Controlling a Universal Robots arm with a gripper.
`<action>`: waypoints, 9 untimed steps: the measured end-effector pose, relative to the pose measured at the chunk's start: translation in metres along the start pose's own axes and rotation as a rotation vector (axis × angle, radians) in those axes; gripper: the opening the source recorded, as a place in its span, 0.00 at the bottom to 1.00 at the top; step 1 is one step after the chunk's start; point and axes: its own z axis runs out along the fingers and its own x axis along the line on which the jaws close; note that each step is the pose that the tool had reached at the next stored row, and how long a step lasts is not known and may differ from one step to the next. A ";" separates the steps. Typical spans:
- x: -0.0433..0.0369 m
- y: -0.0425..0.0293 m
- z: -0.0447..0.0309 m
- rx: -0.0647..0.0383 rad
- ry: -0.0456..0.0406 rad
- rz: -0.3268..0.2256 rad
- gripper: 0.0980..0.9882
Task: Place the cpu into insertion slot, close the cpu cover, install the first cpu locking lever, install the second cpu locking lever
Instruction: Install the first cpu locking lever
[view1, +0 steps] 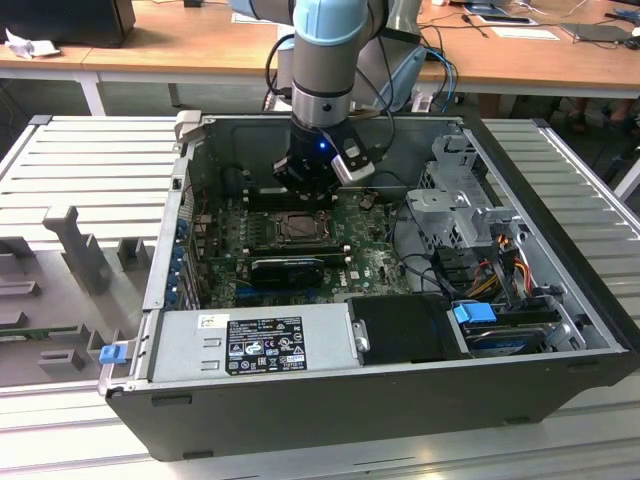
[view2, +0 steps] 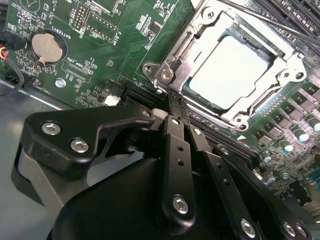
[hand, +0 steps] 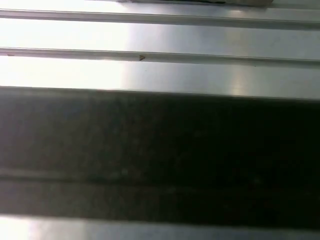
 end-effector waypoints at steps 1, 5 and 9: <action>0.0000 -0.0001 0.0001 0.000 0.0000 0.000 0.01; -0.0003 0.0002 -0.0019 -0.004 -0.0006 0.000 0.01; -0.0002 0.0013 -0.0174 -0.004 -0.0002 0.000 0.01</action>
